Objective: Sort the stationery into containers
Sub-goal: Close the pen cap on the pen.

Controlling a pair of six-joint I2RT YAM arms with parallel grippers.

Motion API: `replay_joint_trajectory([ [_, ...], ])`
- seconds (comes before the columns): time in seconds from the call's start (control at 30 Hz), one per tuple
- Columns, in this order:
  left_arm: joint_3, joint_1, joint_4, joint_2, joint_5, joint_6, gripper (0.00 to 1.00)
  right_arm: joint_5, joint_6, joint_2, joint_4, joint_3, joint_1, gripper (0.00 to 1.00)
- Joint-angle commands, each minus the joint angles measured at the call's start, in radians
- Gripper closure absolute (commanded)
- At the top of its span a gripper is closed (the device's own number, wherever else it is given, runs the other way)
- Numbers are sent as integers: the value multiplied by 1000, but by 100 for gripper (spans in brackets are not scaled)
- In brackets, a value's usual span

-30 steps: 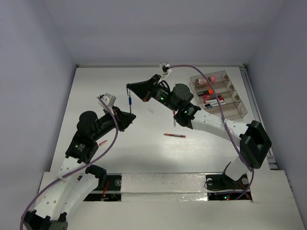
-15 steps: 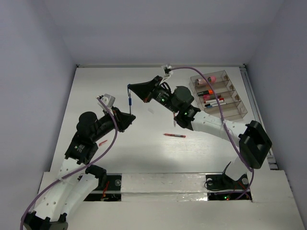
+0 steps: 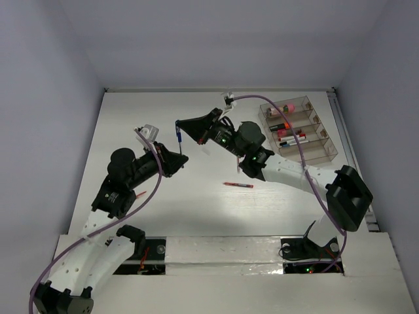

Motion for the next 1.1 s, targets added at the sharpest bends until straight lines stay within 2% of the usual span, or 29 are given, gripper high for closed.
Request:
replay_joint_trajectory([
  [0.0,100,6,154,1,-2,-25,100,-57,-18,-43,-36,-22,14,100],
  [0.3,139,6,104,-10,-36,-2,100,-76,-24,-82,-129,-51,14,100],
  [0.47,175,6,114,1,-24,6,100,-148,-24,-68,-181,-74,14,100],
  [0.8,263,6,164,65,1,0,100,-222,2,-97,-151,-247,14,100],
  [1.07,309,6,204,128,1,-9,100,-219,34,-106,-122,-347,68,100],
])
